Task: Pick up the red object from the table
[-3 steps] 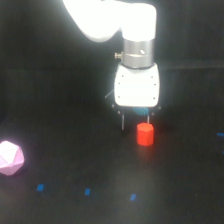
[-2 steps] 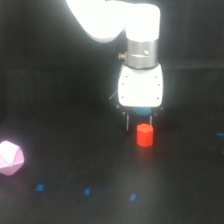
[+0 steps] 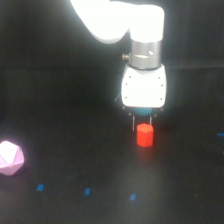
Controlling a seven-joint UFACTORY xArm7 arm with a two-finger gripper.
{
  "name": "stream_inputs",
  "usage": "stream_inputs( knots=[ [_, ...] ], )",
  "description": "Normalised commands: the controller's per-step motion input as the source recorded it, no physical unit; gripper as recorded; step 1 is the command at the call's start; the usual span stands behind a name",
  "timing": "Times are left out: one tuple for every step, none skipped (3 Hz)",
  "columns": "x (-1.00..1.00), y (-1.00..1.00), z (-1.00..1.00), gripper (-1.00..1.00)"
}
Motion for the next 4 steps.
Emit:
stream_inputs(
  knots=[
    [0.63, -0.37, -0.28, 0.37],
    [0.32, -0.22, -0.17, 0.89],
    [-0.78, 0.0, -0.21, 0.4],
    [-0.5, -0.41, -1.0, 0.75]
  ],
)
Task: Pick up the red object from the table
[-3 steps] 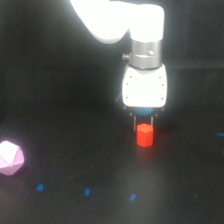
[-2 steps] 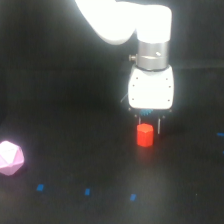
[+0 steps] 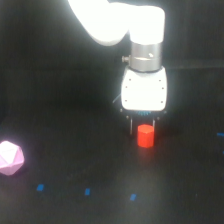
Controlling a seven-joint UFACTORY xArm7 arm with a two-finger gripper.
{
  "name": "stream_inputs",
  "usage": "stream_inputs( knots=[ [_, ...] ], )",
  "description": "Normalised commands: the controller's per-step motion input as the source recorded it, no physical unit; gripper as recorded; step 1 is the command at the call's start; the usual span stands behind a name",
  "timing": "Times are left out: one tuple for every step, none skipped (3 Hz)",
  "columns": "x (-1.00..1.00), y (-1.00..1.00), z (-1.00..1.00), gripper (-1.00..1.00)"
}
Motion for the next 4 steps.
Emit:
stream_inputs(
  knots=[
    [0.29, 0.05, -0.29, -1.0],
    [0.2, -0.25, 1.0, -0.98],
    [0.49, -0.55, 1.0, -1.0],
    [0.74, -0.03, 1.0, -1.0]
  ],
)
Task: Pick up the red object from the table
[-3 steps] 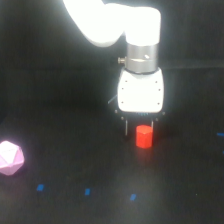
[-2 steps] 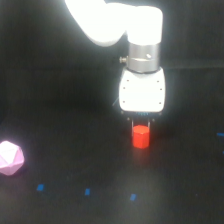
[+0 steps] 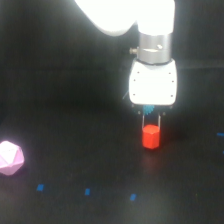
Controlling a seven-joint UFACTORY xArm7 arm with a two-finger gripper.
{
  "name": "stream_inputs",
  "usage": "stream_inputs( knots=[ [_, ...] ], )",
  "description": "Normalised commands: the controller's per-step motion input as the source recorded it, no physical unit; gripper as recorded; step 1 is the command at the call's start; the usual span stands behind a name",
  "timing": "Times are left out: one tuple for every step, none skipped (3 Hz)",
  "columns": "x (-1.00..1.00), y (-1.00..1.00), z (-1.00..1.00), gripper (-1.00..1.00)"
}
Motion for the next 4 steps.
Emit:
stream_inputs(
  knots=[
    [0.32, 0.38, 1.0, -1.0],
    [0.28, 0.32, 1.0, -0.98],
    [0.32, 0.17, 0.95, -1.0],
    [0.13, 0.14, 0.91, -1.0]
  ],
)
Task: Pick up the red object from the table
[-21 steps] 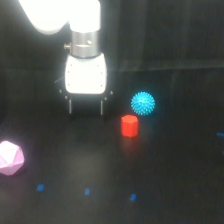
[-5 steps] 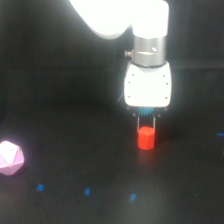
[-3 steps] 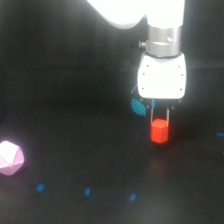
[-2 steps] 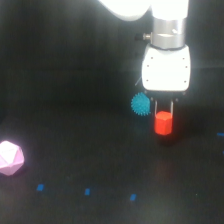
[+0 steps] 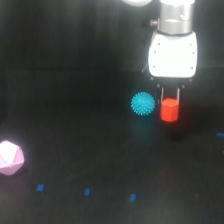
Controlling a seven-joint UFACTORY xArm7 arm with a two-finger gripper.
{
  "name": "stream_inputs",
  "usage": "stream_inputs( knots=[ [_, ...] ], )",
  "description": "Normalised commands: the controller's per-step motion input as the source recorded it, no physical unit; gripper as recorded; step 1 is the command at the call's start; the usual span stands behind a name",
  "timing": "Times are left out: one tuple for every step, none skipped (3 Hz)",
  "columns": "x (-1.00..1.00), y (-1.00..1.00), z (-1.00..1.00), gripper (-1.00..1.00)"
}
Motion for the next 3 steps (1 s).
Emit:
stream_inputs(
  knots=[
    [0.16, -0.02, 0.87, -1.0],
    [0.04, -0.46, 0.32, -1.0],
    [-0.03, -0.09, 0.58, -1.0]
  ],
)
